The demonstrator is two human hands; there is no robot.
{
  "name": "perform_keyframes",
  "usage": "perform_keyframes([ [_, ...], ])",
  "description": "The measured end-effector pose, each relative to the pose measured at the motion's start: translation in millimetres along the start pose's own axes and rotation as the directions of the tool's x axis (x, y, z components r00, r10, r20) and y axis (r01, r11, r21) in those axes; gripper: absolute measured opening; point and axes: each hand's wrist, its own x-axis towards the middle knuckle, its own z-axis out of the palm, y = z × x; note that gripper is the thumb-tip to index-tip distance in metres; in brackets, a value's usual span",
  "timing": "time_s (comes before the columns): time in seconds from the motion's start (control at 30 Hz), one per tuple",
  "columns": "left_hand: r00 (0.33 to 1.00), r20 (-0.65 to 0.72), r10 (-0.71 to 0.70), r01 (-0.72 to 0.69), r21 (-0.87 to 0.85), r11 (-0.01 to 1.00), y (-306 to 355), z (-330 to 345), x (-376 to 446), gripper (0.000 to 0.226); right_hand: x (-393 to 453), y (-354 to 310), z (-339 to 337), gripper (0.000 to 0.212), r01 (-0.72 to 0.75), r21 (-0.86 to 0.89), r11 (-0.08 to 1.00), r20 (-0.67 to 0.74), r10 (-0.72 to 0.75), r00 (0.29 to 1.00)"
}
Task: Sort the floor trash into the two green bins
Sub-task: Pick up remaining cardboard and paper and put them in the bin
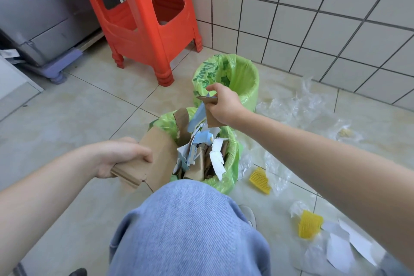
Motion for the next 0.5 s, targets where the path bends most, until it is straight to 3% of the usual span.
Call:
perform_keyframes([
  [0.2,0.998,0.052,0.019,-0.023,0.095,0.995,12,13,23,0.036,7,1,3,0.017,-0.005,-0.058,0.998,-0.042,0.002,0.999],
  [0.33,0.996,0.083,0.035,-0.049,0.17,0.984,21,16,27,0.045,11,4,5,0.023,-0.026,-0.057,0.998,-0.079,0.022,0.997],
  [0.5,0.992,0.123,0.003,-0.048,0.367,0.929,27,17,18,0.033,14,5,7,0.022,-0.062,-0.063,0.996,-0.053,0.058,0.997],
])
